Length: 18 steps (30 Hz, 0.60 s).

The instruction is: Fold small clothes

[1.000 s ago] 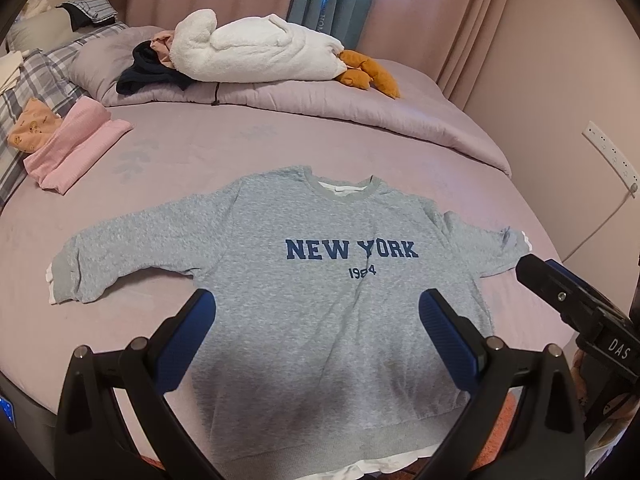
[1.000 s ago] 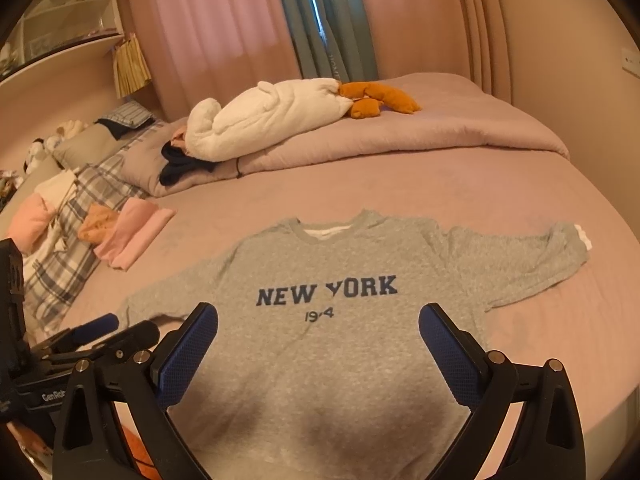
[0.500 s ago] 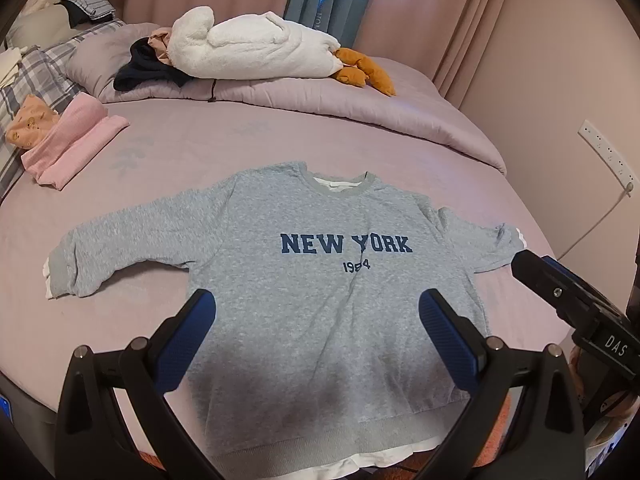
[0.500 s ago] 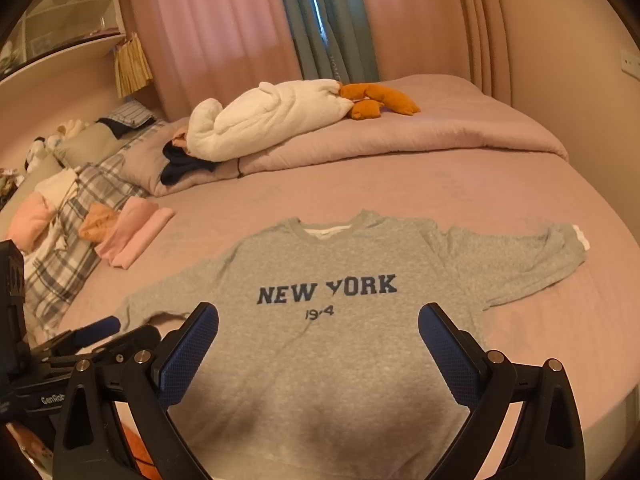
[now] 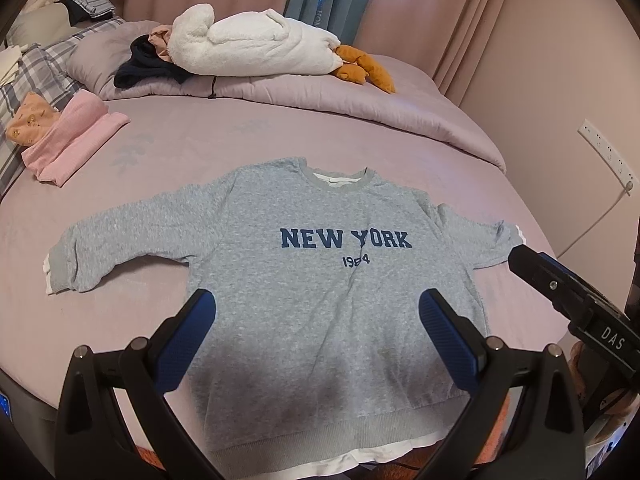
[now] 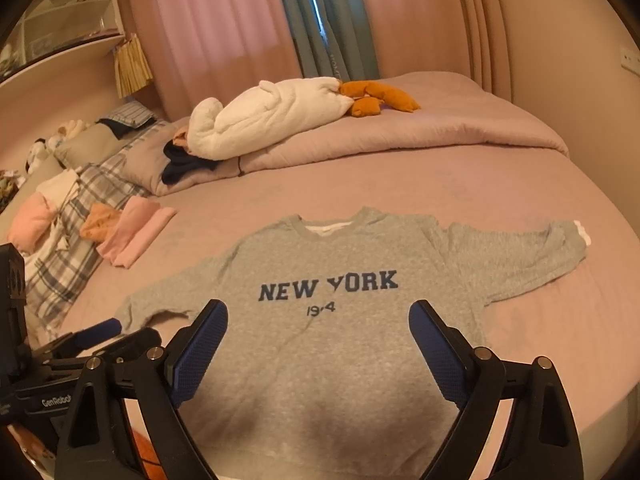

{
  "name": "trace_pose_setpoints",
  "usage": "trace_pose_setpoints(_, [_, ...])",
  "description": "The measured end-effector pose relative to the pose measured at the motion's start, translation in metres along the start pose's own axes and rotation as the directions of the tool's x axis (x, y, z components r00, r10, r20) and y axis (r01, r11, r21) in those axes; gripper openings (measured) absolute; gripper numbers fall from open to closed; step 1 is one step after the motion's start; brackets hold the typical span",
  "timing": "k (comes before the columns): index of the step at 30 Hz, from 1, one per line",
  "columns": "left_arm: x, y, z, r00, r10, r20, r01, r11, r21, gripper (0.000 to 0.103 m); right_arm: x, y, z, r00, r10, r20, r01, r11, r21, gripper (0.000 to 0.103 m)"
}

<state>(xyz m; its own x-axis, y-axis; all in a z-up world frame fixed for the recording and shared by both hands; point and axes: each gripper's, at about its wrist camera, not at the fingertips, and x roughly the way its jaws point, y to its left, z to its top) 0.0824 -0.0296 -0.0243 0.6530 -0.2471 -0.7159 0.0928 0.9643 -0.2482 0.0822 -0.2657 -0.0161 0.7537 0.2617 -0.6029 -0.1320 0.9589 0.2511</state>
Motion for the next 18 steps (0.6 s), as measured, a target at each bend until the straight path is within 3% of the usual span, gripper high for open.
trace_pose_setpoints(12, [0.002,0.0,-0.001,0.999,-0.033,-0.01,0.032,0.999,-0.026,0.103,0.003,0.0,-0.004,1.0,0.022,-0.018,-0.022,1.0,0.002,0.093])
trace_pose_setpoints(14, [0.003,0.0,-0.001,0.999,-0.036,-0.011,0.035,0.999,-0.028,0.103,0.005,-0.002,-0.005,0.999,0.032,-0.022,-0.032,0.999,0.007,0.102])
trace_pose_setpoints(18, [0.012,0.0,-0.001,0.999,-0.03,-0.033,0.029,0.999,-0.026,0.103,0.01,-0.011,-0.005,0.999,0.036,-0.034,-0.035,0.999,0.028,0.102])
